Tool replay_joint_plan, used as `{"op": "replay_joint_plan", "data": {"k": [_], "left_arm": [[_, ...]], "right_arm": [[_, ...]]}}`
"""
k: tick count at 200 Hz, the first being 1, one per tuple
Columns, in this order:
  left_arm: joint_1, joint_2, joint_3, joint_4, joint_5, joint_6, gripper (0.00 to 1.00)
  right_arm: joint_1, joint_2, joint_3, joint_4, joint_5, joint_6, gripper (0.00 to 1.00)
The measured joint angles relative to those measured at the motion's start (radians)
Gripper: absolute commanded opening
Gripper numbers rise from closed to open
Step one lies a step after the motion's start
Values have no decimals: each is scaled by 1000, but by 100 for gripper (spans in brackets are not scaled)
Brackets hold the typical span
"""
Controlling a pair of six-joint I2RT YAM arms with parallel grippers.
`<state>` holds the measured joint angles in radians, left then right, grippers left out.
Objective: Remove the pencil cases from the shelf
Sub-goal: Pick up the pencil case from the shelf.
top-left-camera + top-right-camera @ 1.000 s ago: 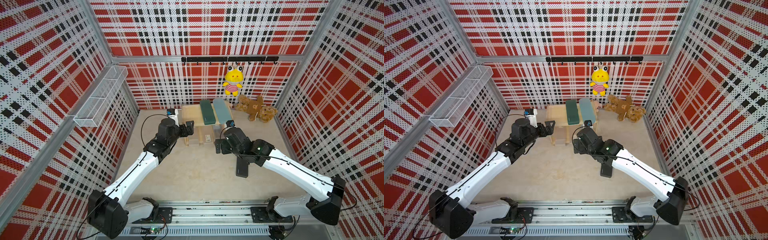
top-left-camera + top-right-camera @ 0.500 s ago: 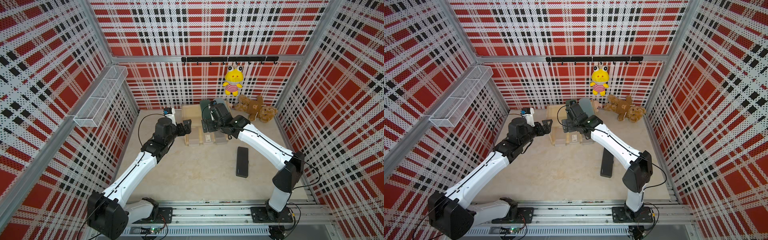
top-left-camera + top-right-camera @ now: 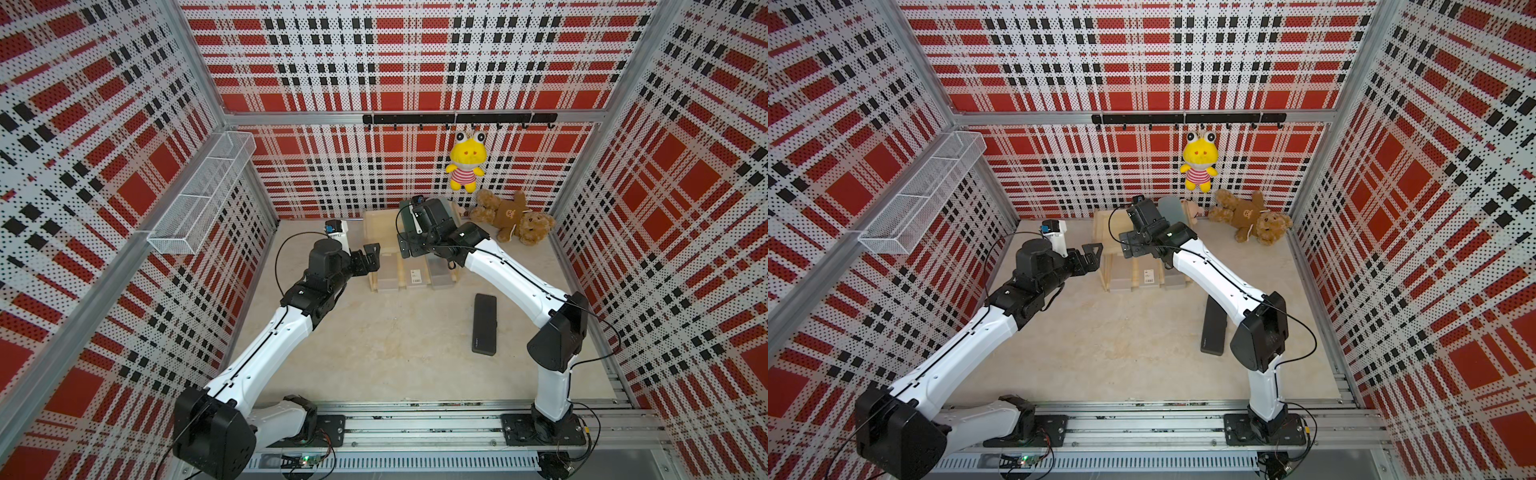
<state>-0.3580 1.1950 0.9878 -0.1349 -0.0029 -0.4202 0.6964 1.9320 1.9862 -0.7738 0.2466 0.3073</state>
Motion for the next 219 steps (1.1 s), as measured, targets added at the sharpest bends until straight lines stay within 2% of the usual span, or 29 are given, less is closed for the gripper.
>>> {"op": "replay_joint_plan", "data": {"k": [110,134,161,176,201,219], "left_arm": [[21,-5,-14,0,15,1,99],[27,-6,-16,0,18,1,99],[27,-6,-16,0,22,1,99],[27,-6,-16,0,22,1,99],[27,-6,-16,0,22,1,99],[27,-6,-16,0,22,0,99]], "right_arm": [[-18,73,34,-3,-21,3,100],[-18,73,34,-3,-25,6,92],[-19,73,34,-3,-34,12,70],[-19,73,33,4,-49,20,65],[-19,73,32,6,-51,19,40],[-19,73,31,7,-51,21,38]]}}
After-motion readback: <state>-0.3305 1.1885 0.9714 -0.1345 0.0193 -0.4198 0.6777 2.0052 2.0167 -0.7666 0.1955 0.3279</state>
